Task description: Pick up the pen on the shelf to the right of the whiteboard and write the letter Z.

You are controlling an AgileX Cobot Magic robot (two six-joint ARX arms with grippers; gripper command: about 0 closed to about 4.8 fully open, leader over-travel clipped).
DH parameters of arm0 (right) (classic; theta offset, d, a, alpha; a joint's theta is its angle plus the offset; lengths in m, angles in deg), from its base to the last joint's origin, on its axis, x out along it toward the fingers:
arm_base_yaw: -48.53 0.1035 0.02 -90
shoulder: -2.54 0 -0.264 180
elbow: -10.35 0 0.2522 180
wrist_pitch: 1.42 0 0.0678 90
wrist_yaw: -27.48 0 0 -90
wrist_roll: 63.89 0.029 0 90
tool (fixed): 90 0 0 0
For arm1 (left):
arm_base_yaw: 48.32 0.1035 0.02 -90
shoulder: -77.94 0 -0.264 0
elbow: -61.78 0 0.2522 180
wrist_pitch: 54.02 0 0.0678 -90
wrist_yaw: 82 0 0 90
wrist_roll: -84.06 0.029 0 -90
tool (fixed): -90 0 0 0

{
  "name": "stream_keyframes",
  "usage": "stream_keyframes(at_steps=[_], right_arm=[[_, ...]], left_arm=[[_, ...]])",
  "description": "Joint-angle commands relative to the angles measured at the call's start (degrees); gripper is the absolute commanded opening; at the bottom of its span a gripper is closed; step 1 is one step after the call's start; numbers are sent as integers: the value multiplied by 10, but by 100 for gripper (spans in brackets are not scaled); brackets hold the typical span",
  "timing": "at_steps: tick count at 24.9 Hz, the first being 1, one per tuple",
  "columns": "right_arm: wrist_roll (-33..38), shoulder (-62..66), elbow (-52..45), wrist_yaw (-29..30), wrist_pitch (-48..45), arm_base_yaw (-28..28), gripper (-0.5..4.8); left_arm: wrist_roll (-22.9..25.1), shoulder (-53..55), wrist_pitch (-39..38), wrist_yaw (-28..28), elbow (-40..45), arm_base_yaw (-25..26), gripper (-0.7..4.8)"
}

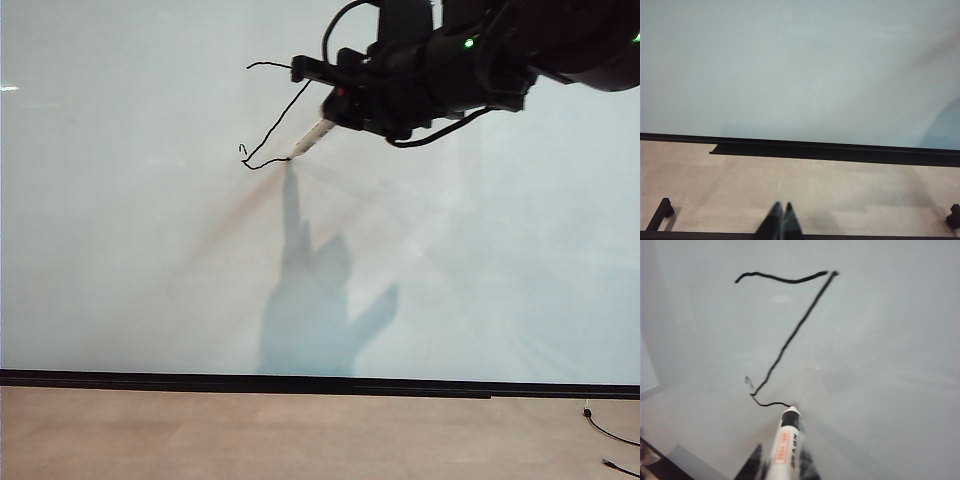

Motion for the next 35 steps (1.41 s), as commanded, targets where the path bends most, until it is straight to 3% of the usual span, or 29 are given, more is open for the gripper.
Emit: stream_keyframes(at_steps=[1,14,19,23,28,31,35], right_arm=[[-6,-32,-26,-29,-14,-16,-9],[-10,-73,-68,-41,-14,-25,-9],[-10,-101,-73,-1,-8,-5,-9],[-56,-211,-109,-111,104,76,-9],[-67,-376,-170,-195,241,130,-9],[-73,-457,-201,-224,280,133,-9],[-127,-575,-209,-223,410,133,-9]], left_arm=[[3,0,3,0,-1,0,-5],[3,0,3,0,-1,0,-5],[3,0,3,0,-1,0,-5],[3,0,3,0,-1,0,-5],[3,0,3,0,-1,0,-4],[3,0,3,0,-1,0,-4],[3,0,3,0,-1,0,-5]])
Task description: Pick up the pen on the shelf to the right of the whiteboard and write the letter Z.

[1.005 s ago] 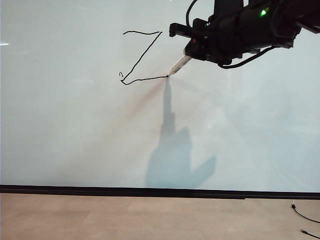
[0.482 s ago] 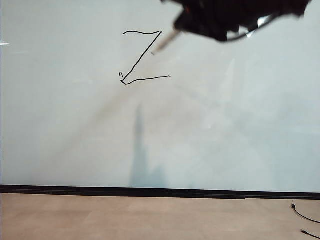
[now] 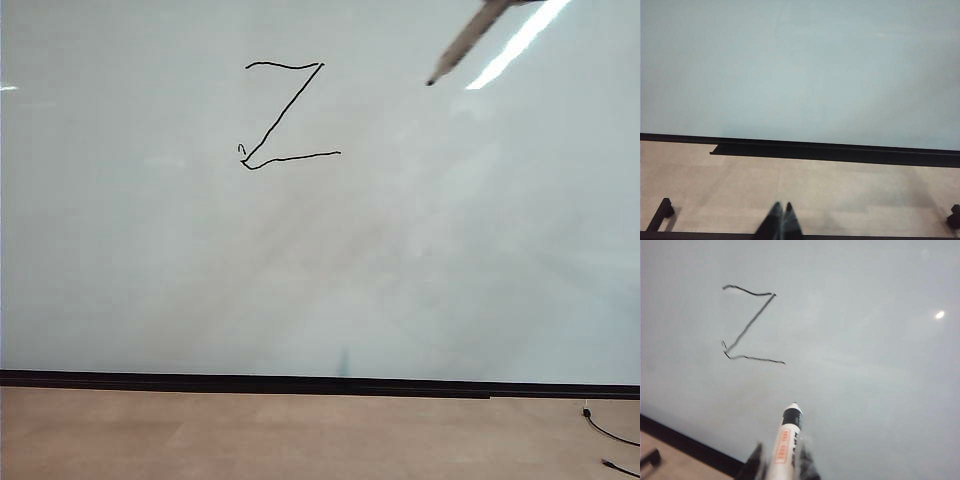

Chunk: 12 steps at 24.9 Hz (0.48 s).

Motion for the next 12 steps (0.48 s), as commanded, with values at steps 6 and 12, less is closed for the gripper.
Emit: stream_keyframes(at_steps=[6,12], right_arm=[[-37,-182,-7,3,226,1,-9],[-48,-358,-81,-1,222,1,-9]], left_arm=[[3,0,3,0,-1,0,-5],[3,0,3,0,-1,0,-4]])
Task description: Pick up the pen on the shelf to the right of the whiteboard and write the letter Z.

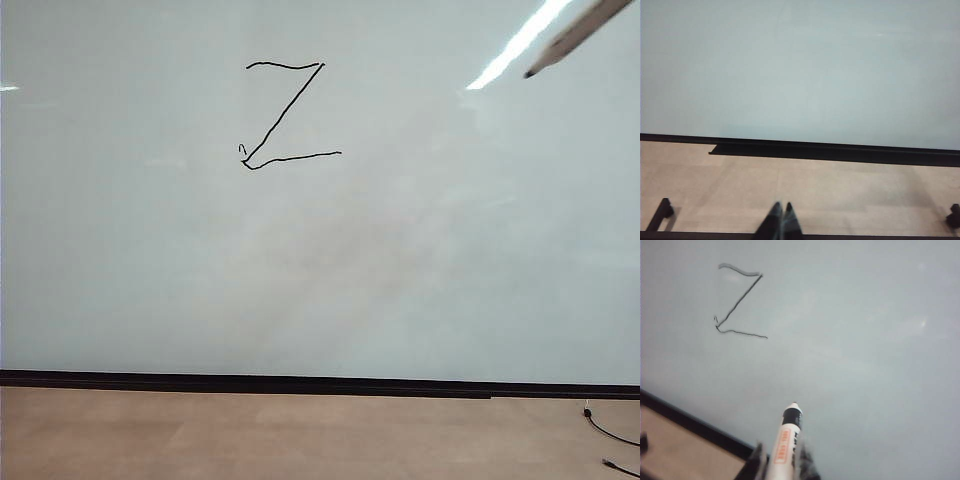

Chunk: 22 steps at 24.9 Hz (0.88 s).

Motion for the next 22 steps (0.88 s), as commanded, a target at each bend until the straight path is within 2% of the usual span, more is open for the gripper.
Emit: stream_keyframes(at_steps=[1,10,22], right_arm=[[-6,-71,-24,-4,-11,1,-9],[-7,-90,-66,-29,0,-5,-8],[13,-90,-150,-23,-92,-21,-7]], left_arm=[[2,0,3,1,-1,0,-4],[2,0,3,1,-1,0,-5],[2,0,3,1,-1,0,-4]])
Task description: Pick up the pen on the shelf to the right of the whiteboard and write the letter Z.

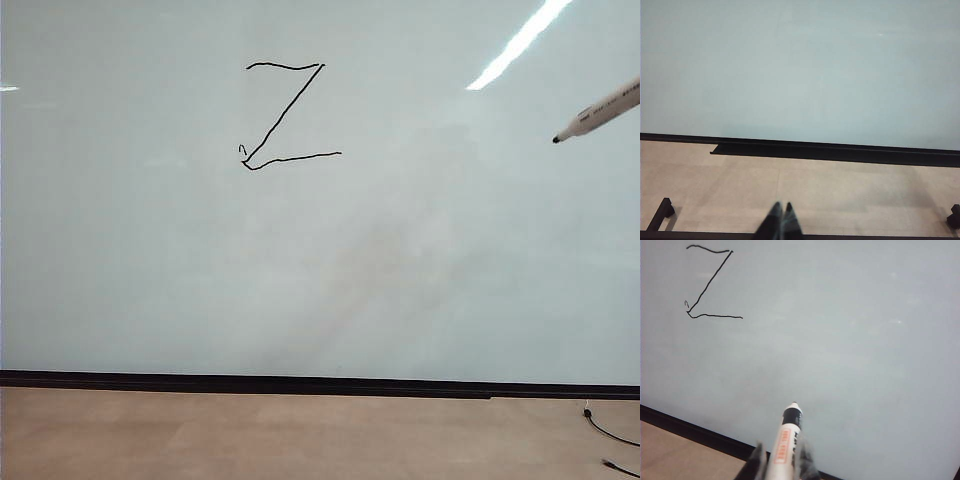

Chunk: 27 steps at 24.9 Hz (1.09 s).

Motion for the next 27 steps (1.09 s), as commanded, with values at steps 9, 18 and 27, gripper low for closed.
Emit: stream_keyframes(at_steps=[9,18,27], right_arm=[[28,0,-23,-4,6,-1,-7],[47,0,-23,100,5,-194,-6],[78,0,-23,352,5,-520,-6]], left_arm=[[2,0,3,0,-1,0,-4],[2,0,3,0,-1,0,-5],[2,0,3,0,-1,0,-4]])
